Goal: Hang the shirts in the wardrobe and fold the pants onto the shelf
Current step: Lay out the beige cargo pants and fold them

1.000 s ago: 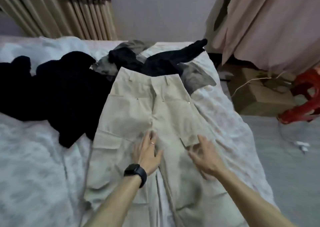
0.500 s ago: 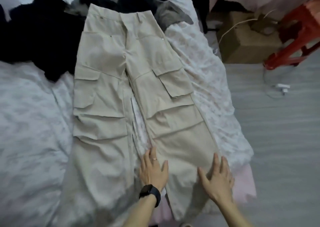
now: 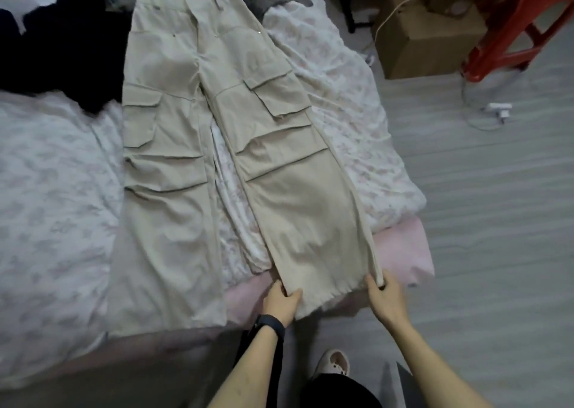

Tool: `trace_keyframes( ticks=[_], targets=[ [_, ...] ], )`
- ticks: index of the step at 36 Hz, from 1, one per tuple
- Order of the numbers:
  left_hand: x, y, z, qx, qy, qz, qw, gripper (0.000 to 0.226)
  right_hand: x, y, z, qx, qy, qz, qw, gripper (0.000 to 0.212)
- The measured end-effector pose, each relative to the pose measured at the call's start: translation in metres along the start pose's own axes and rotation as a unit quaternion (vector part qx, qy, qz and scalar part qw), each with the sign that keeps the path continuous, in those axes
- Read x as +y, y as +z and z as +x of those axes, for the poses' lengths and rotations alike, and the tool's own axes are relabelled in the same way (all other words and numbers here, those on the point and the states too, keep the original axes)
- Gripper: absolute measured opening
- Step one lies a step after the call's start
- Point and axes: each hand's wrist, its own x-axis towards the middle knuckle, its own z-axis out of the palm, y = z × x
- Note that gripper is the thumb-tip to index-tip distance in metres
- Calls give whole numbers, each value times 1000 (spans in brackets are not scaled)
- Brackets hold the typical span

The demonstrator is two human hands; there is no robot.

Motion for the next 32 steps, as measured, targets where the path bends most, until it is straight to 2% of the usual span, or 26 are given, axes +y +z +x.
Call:
trace_keyframes(
  ticks=[4, 6, 8, 11, 13, 16, 20, 23, 28, 32],
  targets=[
    [-24, 14, -20, 54, -8, -21, 998, 16, 11, -13, -2, 17, 21, 29, 999, 20],
    [-32, 16, -28, 78, -3, -2, 997, 15, 18, -18, -4, -2, 29, 15, 999, 19],
    [-36, 17, -34, 67, -5, 33, 997, 15, 23, -17, -7, -18, 55, -2, 998, 22],
    [-37, 16, -40, 47, -17, 75, 996, 23, 18, -6, -17, -6, 121, -61, 991, 47],
    [-40, 6, -44, 54, -26, 88, 994, 34, 5, 6, -34, 0, 131, -109, 985, 62],
    [-48, -21, -48, 82, -33, 107, 990, 40, -18, 26, -63, -5, 39, -174, 984, 60],
    [-68, -70, -55, 136, -39, 112, 983, 35, -55, 61, -96, -123, -75, -225, 964, 50],
    [-85, -109, -57, 179, -51, 97, 978, 38, -78, 92, -113, -170, -130, -232, 949, 44],
    [-115, -184, -45, 239, -70, 80, 965, 55, -110, 160, -123, -254, -129, -242, 927, 67],
    [-143, -229, -28, 267, -74, 69, 958, 67, -115, 208, -121, -279, -94, -231, 927, 65]
  ],
)
